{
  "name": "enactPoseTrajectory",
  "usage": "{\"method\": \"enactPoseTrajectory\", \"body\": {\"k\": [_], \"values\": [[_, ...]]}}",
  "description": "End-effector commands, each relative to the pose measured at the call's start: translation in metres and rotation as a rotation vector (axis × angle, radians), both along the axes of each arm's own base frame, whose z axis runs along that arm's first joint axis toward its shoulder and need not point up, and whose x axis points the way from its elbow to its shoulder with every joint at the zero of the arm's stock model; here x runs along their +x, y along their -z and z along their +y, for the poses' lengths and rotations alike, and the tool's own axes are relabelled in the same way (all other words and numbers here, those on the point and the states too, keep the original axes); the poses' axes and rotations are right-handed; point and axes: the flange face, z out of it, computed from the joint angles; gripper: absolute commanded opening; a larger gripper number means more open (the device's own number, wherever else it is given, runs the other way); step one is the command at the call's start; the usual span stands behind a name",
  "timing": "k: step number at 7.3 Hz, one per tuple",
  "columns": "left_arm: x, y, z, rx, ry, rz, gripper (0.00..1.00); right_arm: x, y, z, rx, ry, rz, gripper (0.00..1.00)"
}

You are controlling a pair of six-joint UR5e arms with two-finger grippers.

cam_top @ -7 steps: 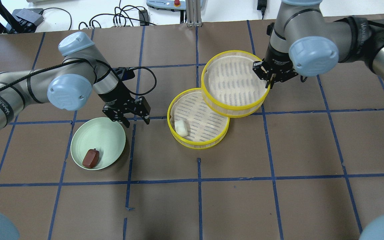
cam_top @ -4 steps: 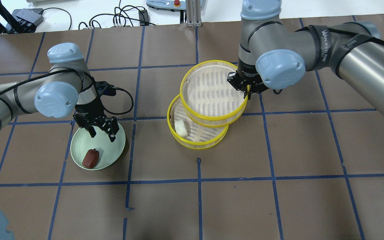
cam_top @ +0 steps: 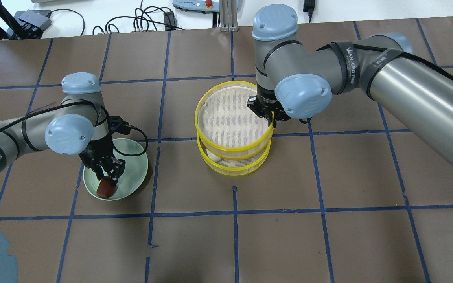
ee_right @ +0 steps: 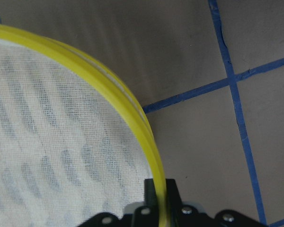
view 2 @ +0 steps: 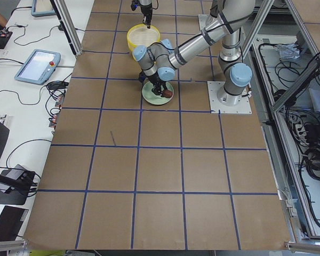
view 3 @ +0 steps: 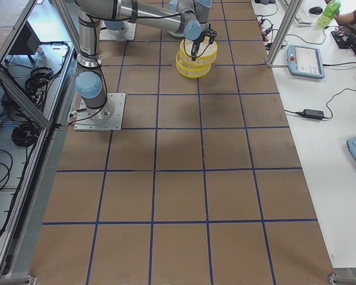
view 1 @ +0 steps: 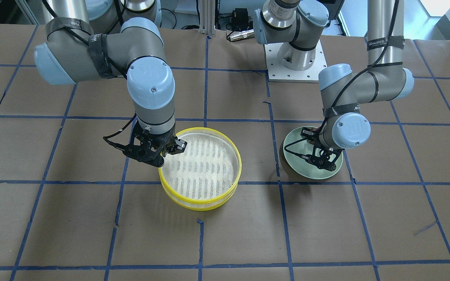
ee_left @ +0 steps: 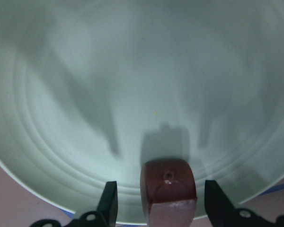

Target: Stack buns with steamer

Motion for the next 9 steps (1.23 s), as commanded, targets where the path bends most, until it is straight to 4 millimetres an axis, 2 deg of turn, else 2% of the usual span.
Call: {"method": "enactPoseTrajectory", "body": {"k": [1,3,4,5,6,7,8,9], "values": [[0.0,-0.003,-0.005,-0.023,-0.004,0.008,0.01,0.006,0.011,0.011,0.021,-0.006,0.008,0.09],[-0.011,-0.036,-0.032,-0.118,-0.104,0.198,0.01,0.006,0.014,0.013,0.028,-0.006,0.011,0.09],[-0.019,-0.046,-0.035,-0.076,-0.221,0.384,0.01,0.005,0.015,0.013,0.03,-0.005,0.011,0.09],[-0.03,-0.051,-0.037,-0.039,-0.394,0.534,0.01,0.006,0.015,0.014,0.031,-0.006,0.01,0.15],[-0.041,-0.057,-0.04,-0.013,-0.55,0.616,0.01,0.006,0.016,0.014,0.039,-0.008,0.012,0.41],[-0.047,-0.069,-0.048,0.036,-0.767,0.605,0.02,0.006,0.016,0.014,0.036,-0.026,0.011,0.99],[-0.054,-0.084,-0.059,0.111,-0.914,0.658,0.02,0.002,0.006,0.008,0.016,-0.038,0.003,1.0],[-0.065,-0.101,-0.071,0.234,-1.06,0.805,0.03,-0.012,-0.011,-0.003,-0.009,-0.086,-0.01,1.0]]}}
